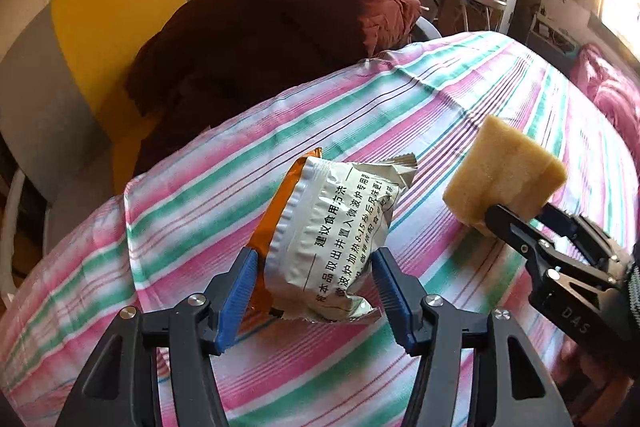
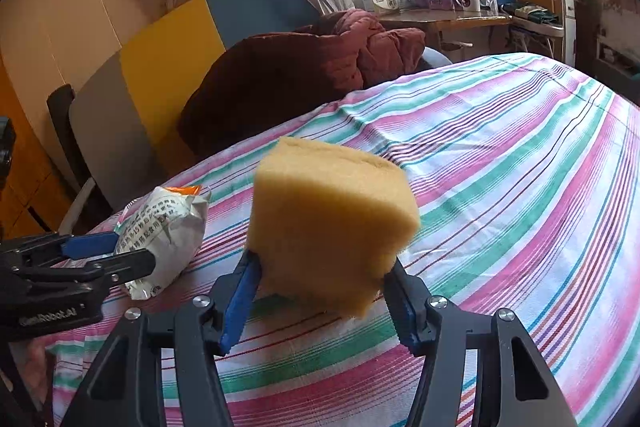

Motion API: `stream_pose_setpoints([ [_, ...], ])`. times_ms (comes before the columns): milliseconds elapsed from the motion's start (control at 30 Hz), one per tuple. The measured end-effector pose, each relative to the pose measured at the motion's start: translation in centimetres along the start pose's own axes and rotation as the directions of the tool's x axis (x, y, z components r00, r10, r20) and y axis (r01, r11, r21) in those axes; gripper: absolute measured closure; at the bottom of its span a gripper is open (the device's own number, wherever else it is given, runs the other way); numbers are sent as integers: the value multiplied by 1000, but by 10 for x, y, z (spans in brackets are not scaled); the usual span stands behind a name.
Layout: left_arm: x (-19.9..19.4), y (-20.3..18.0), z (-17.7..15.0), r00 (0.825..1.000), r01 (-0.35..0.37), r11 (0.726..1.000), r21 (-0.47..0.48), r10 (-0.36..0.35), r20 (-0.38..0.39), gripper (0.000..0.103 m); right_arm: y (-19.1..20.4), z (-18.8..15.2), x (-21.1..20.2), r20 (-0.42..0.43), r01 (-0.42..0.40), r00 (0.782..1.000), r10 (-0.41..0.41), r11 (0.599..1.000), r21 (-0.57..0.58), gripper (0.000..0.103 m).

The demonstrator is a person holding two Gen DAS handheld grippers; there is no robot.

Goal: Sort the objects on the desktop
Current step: 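Close the right tool on the yellow sponge while the left tool grasps the snack packet, then lift the yellow sponge with the right tool while the left tool lifts the snack packet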

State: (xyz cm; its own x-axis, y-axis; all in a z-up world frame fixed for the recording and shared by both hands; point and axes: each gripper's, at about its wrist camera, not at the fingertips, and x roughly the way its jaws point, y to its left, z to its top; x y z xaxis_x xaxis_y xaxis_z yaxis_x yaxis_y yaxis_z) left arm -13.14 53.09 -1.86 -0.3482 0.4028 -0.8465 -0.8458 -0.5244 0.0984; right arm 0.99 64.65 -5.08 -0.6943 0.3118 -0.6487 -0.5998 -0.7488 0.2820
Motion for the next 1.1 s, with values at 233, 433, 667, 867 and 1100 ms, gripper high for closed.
stream_pose_setpoints([
  [233, 8, -3, 2, 1000, -16, 1000, -7, 16, 15, 38, 1, -1, 2, -8, 4, 1000, -4, 1000, -5, 42],
  [433, 17, -2, 1, 1000, -13, 999, -32, 13, 8, 34, 1, -1, 4, -9, 4, 1000, -4, 1000, -3, 42],
  [667, 32, -4, -10, 998, -56, 998, -11, 56, -14, 40, 2, -2, 5, -10, 8, 1000, -8, 1000, -6, 43],
  [867, 26, -1, -21, 993, -101, 995, -28, 102, 59, 88, 3, -2, 5, -7, 21, 1000, -21, 1000, -16, 43],
  [1100, 15, 18, -35, 997, 41, 981, -192, -27, 73, 82, 4, -1, 5, -6, 22, 1000, -22, 1000, -15, 43],
])
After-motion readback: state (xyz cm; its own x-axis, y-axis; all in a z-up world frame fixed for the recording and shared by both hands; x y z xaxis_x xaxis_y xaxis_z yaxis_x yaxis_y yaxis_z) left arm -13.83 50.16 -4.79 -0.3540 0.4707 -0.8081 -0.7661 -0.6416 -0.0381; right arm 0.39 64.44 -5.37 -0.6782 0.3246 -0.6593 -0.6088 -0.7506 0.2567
